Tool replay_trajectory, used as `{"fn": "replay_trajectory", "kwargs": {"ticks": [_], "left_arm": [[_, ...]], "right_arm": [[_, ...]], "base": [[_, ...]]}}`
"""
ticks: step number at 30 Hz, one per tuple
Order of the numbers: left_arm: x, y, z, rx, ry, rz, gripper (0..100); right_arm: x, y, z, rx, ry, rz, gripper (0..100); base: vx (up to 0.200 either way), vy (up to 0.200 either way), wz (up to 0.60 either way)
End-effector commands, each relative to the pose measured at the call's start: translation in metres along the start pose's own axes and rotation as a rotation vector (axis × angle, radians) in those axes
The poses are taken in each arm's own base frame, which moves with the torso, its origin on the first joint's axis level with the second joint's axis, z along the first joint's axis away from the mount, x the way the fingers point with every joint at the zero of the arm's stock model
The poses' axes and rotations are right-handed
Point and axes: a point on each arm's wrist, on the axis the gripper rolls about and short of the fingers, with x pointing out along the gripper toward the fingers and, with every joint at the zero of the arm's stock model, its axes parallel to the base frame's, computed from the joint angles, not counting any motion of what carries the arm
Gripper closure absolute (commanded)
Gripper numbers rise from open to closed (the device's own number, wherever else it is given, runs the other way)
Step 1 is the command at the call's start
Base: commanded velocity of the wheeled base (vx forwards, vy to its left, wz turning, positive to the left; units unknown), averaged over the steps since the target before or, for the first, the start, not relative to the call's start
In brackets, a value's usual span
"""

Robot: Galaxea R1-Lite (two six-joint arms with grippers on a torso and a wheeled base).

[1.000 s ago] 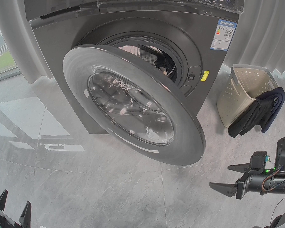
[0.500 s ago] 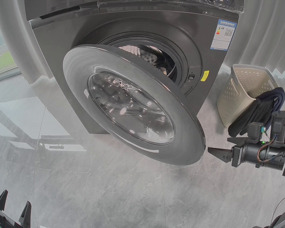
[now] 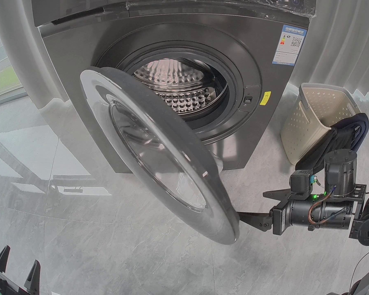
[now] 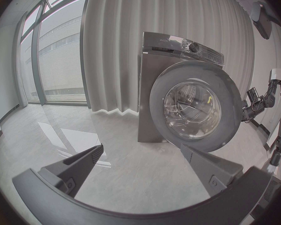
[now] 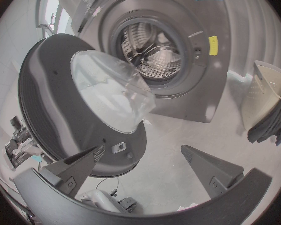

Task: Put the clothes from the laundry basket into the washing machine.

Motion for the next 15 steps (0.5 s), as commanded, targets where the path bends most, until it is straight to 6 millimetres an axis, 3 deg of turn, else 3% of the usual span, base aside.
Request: {"fn": "replay_trajectory", "kwargs": {"ticks": [1,8,15], "left_arm": [[0.000,0.000,-0.004,0.000,0.000,0.000,0],[0.000,0.000,-0.004,0.004,0.000,0.000,0],[0.000,0.000,-0.005,0.024,-0.004,0.002,0]], "right_arm": [[-0.001,0.009,0.000,-0.015,-0.017,0.034,0],[0.025,-0.001,0.009,0.040,-0.065,-0.006,0],[0.031,0.002,0.004,0.037,-0.060,0.011,0]], "base": [[0.000,0.000,0.00],[0.000,0.000,0.00],[0.000,0.000,0.00]]}}
